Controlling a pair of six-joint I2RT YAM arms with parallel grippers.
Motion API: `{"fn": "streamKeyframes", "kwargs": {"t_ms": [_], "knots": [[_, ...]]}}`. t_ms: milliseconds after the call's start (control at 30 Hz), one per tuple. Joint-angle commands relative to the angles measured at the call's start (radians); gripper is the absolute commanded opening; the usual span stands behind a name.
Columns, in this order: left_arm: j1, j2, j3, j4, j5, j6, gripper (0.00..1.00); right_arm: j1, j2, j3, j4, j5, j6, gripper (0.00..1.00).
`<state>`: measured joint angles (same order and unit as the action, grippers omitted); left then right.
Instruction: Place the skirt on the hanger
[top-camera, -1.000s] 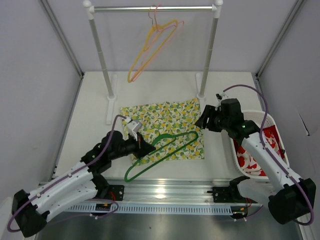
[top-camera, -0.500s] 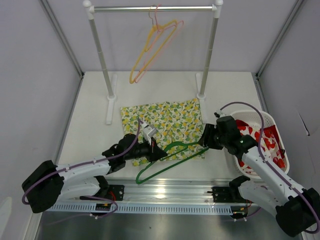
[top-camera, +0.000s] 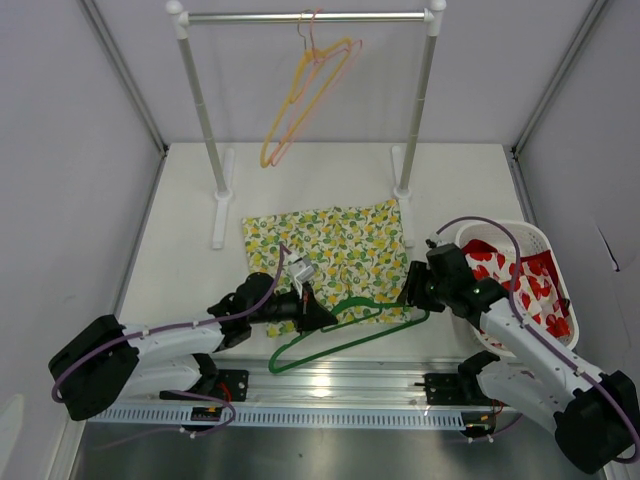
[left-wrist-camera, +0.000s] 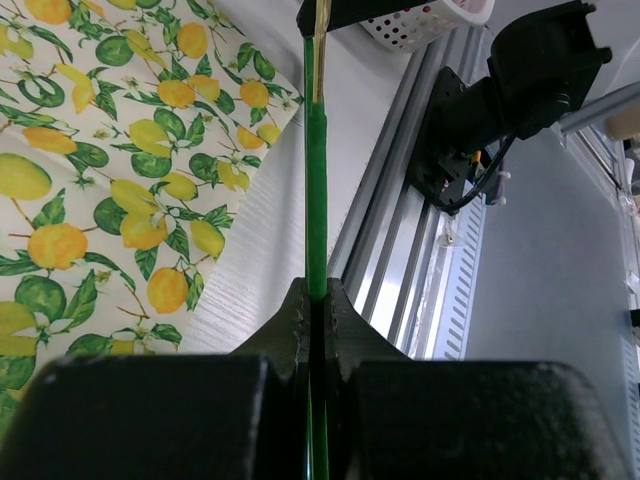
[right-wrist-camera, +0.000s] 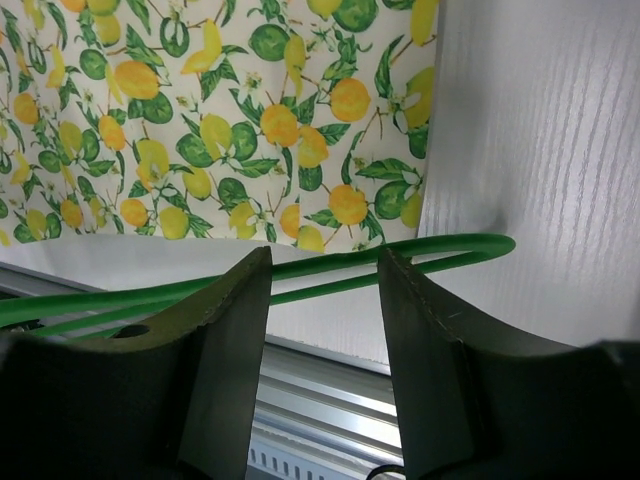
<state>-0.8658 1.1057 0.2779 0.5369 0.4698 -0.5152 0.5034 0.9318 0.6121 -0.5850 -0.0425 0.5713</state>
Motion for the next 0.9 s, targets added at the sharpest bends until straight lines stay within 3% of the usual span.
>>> {"fn": "streamKeyframes", "kwargs": {"t_ms": [0, 400, 867], "knots": [[-0.004, -0.004, 0.004, 0.069, 0.059, 0.014, 0.00, 0.011, 0.001, -0.018, 0.034, 0.023, 0.021, 0.52], [0.017, 0.109, 0.003, 0.080, 0.029, 0.024, 0.00, 0.052, -0.013, -0.092, 0.060, 0.041, 0.073, 0.46], [0.070, 0.117, 0.014, 0.029, 0.040, 0.064, 0.00, 0.060, -0.116, -0.141, 0.045, 0.099, 0.122, 0.46]]}}
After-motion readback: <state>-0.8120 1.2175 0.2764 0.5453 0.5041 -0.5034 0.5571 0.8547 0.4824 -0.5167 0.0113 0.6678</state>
